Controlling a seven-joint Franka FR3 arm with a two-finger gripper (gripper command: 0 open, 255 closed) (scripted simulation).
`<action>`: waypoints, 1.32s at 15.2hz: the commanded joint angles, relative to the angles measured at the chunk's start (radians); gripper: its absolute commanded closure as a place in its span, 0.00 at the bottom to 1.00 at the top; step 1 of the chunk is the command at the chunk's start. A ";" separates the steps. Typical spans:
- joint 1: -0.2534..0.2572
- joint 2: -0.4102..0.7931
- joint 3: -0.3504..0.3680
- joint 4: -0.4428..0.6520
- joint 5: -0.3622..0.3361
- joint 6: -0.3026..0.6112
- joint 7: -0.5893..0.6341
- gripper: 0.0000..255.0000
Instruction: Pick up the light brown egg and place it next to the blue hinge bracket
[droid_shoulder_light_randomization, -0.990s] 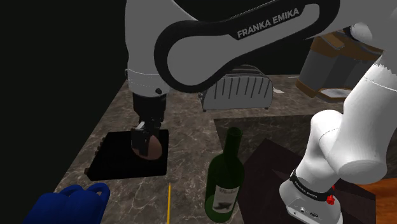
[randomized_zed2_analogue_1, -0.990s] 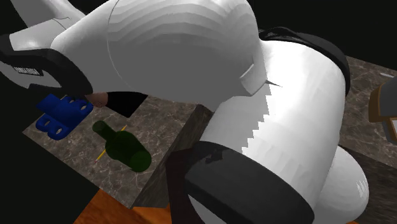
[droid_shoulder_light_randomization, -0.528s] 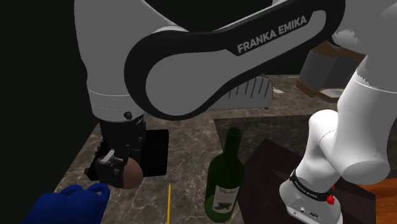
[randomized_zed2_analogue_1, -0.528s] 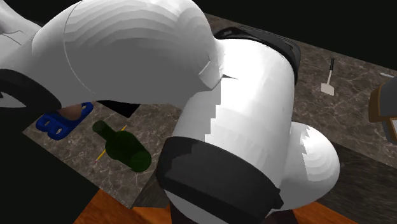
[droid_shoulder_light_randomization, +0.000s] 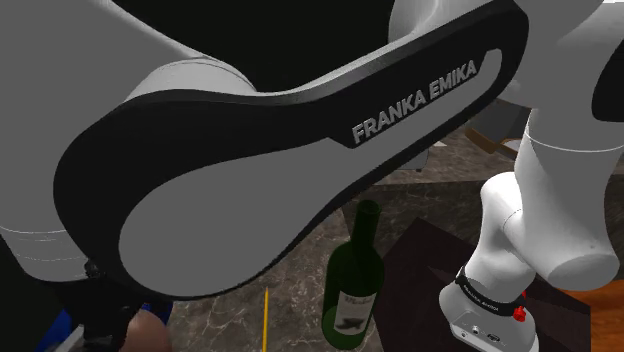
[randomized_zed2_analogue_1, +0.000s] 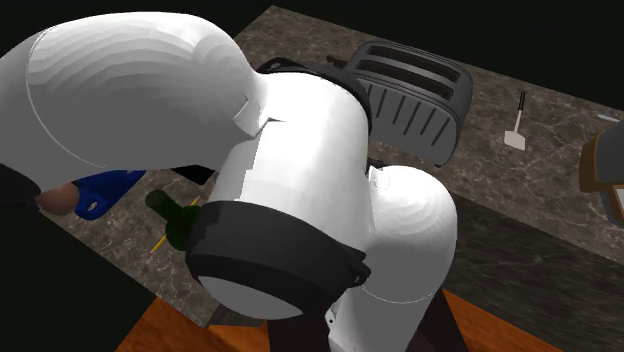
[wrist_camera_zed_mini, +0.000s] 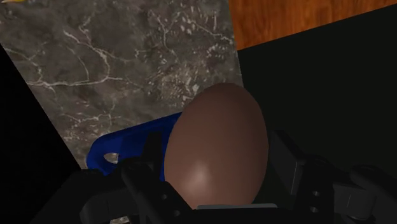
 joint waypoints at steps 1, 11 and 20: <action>0.040 0.057 0.010 0.080 -0.033 -0.026 0.053 1.00; 0.057 0.102 0.005 0.020 -0.057 0.076 0.078 1.00; 0.059 0.138 -0.003 -0.054 -0.075 0.182 0.088 1.00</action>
